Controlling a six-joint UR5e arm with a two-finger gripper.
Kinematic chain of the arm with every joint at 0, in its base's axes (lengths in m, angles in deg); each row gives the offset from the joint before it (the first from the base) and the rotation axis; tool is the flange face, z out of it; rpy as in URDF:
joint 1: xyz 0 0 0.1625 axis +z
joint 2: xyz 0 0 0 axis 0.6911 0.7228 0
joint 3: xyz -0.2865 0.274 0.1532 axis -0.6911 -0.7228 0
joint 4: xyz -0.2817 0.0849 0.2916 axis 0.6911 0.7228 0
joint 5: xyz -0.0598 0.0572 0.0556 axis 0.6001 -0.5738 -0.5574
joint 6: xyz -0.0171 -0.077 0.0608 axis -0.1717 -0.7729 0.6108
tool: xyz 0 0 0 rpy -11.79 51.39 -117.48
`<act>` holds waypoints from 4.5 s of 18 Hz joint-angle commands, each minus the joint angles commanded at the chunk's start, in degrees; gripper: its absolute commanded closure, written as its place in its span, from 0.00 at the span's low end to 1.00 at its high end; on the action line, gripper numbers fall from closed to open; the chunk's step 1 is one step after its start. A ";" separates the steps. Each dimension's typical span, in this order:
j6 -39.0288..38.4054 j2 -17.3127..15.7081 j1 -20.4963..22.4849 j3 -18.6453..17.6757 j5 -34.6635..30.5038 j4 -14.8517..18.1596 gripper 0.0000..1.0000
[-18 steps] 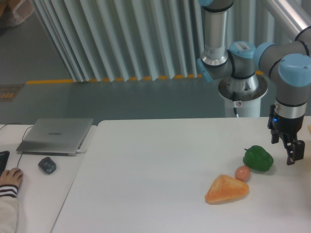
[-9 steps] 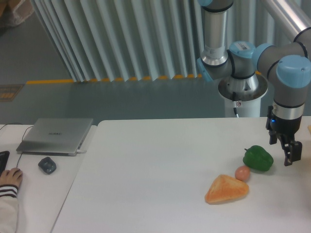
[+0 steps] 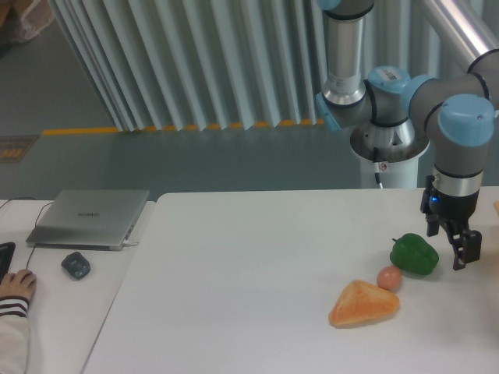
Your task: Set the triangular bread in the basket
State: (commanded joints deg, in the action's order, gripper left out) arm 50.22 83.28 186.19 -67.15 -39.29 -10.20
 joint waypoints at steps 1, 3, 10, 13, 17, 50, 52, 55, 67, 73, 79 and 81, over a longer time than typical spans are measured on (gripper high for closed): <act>0.00 0.00 0.00 0.00 0.00 0.00 0.00; -0.53 0.17 0.00 0.09 -0.09 -0.53 0.00; -17.64 1.75 -3.77 1.05 -0.09 -3.51 0.00; -22.93 1.84 -6.15 1.23 0.00 -4.31 0.00; -28.82 3.15 -11.24 1.23 -0.09 -4.31 0.00; -34.72 13.62 -21.27 4.13 -16.96 -7.21 0.20; -34.98 13.18 -21.18 4.13 -17.14 -7.03 0.57; -34.55 12.39 -20.74 4.13 -16.53 -6.68 0.66; -34.46 8.27 -15.57 8.25 -9.86 0.51 0.86; -20.78 3.87 -9.06 9.05 -6.06 7.63 0.85; -5.65 1.32 -1.24 8.52 -6.07 11.42 0.85; -2.48 1.32 0.34 8.52 -5.89 11.34 0.85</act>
State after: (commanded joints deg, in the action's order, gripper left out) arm 47.74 84.60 186.53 -58.63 -45.18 1.14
